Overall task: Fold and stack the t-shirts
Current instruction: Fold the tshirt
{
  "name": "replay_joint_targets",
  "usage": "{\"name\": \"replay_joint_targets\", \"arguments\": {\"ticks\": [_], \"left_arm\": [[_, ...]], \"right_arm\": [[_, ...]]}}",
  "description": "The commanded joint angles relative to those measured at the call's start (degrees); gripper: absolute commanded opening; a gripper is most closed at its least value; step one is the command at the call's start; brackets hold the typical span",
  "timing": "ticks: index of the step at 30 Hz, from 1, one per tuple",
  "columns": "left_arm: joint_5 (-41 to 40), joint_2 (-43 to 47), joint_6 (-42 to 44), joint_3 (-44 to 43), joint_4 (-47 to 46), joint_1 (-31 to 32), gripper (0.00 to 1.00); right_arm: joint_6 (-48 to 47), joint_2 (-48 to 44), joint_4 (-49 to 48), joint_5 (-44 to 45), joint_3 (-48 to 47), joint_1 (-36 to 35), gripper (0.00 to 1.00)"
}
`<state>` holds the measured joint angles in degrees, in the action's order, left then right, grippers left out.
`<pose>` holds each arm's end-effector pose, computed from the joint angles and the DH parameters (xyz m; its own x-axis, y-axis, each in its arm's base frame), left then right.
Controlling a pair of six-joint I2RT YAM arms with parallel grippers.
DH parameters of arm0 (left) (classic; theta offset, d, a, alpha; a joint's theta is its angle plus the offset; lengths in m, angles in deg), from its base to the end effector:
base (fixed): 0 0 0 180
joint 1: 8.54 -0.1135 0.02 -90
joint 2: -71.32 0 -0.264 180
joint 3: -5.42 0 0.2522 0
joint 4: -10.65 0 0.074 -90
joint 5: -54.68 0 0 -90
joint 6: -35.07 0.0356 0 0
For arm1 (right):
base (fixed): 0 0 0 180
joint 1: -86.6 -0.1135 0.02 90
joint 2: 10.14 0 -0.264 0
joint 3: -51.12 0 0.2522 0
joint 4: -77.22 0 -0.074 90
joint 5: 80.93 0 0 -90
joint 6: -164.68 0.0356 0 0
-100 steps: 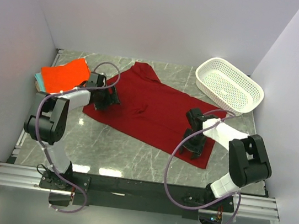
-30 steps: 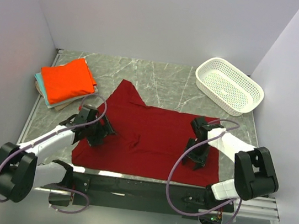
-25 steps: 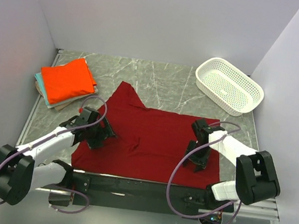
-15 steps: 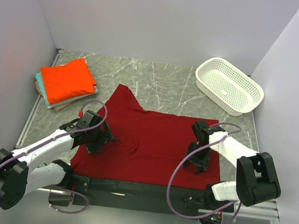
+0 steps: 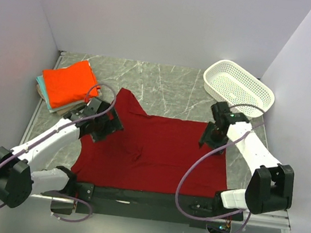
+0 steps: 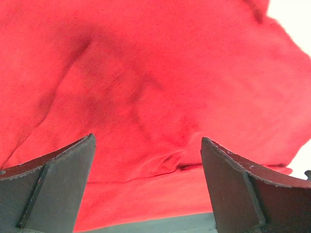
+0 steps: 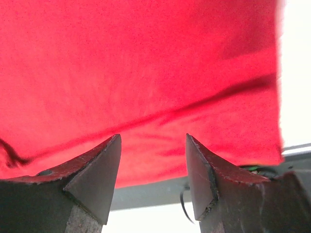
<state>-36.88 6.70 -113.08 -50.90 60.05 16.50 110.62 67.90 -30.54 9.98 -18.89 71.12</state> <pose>0.1952 -0.0901 0.2230 -0.7523 -0.5858 -0.3015 -0.4342 0.7851 -0.4418 0.2252 0.0618 0.2285 -0.9242 0.3530 -0.1460 0.3435 0.9351 0.0865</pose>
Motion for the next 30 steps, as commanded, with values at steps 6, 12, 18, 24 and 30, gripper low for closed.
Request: {"name": "replay_joint_targets", "arguments": {"ticks": [6, 12, 18, 24, 30], "left_arm": [[1.03, -3.93, 6.99, -8.32, -3.2, -2.09, 0.95], [1.04, -3.41, 9.45, -10.95, -3.65, -5.35, 0.95], [2.18, -2.71, 10.95, -12.1, -3.91, -8.25, 0.96], [2.71, -3.41, 11.13, -12.63, -4.17, -9.22, 0.96], [2.79, -3.23, 11.22, -11.93, -4.17, -9.92, 0.96]], "right_arm": [[-8.78, 1.15, -12.05, 11.3, -7.21, 9.33, 0.58], [-9.93, 7.55, -23.93, 17.71, -8.26, 13.63, 0.47], [-11.33, 14.14, -32.37, 18.34, -8.17, 16.79, 0.42], [-12.04, 20.47, -36.32, 15.0, -10.11, 17.95, 0.4], [-11.86, 24.09, -38.17, 12.28, -10.55, 17.95, 0.4]]}}
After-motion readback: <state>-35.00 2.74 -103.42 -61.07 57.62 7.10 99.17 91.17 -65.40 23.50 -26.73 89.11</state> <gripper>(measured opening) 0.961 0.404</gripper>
